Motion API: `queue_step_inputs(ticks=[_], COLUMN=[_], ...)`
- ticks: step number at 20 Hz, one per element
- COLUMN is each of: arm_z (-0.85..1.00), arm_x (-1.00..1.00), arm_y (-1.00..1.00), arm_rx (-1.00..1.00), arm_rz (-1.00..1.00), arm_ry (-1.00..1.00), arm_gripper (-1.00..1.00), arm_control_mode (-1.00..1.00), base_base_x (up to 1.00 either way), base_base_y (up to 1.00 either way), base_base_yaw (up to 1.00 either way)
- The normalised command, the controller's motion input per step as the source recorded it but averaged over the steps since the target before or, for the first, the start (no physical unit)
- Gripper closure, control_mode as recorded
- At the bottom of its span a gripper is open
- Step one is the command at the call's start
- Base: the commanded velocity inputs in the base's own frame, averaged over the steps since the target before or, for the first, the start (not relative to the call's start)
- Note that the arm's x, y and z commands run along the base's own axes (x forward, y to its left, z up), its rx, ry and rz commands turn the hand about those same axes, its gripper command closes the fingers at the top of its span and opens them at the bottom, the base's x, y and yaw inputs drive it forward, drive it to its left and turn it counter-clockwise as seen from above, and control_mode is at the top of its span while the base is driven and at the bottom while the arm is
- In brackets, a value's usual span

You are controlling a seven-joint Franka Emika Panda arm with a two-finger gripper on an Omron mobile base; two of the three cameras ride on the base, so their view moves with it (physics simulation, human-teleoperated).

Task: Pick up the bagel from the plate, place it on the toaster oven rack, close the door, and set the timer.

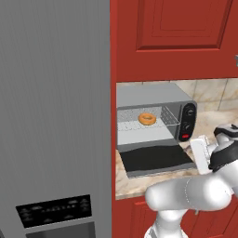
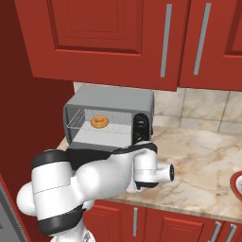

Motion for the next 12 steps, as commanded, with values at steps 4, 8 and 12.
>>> queue_step_inputs(ticks=[4,8,12], arm_z=[0.06,0.16,0.31], arm_x=[0.02,0.0,0.0], arm_y=[0.16,0.08,0.09], arm_rx=[0.16,0.26,0.33], arm_rz=[-0.02,-0.09,-0.17], arm_ry=[0.0,0.0,0.0], arm_gripper=[-1.0,-1.0,-1.0], arm_control_mode=[-1.0,-1.0,-1.0], base_base_x=[0.0,0.0,0.0], base_base_y=[0.0,0.0,0.0], base_base_yaw=[0.0,0.0,0.0])
